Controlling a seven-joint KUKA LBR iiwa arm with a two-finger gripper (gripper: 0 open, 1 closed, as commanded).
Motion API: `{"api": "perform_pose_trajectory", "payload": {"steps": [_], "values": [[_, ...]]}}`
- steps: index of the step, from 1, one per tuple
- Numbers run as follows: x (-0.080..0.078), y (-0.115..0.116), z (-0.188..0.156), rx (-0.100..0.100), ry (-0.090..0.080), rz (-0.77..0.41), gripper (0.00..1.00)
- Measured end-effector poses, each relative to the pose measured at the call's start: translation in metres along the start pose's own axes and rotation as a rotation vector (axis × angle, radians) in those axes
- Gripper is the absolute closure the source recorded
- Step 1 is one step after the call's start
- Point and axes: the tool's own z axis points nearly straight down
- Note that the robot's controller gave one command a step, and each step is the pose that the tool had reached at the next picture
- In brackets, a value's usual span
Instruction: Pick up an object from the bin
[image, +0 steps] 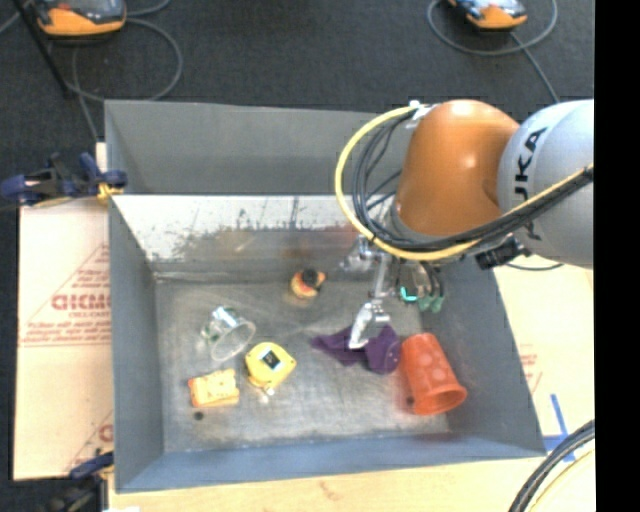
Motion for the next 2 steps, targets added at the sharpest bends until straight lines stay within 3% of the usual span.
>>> {"api": "perform_pose_trajectory", "payload": {"steps": [1,2], "values": [[-0.001,0.000,-0.005,0.000,-0.008,0.000,0.00],[0.026,-0.011,0.044,0.000,-0.013,-0.049,0.00]]}}
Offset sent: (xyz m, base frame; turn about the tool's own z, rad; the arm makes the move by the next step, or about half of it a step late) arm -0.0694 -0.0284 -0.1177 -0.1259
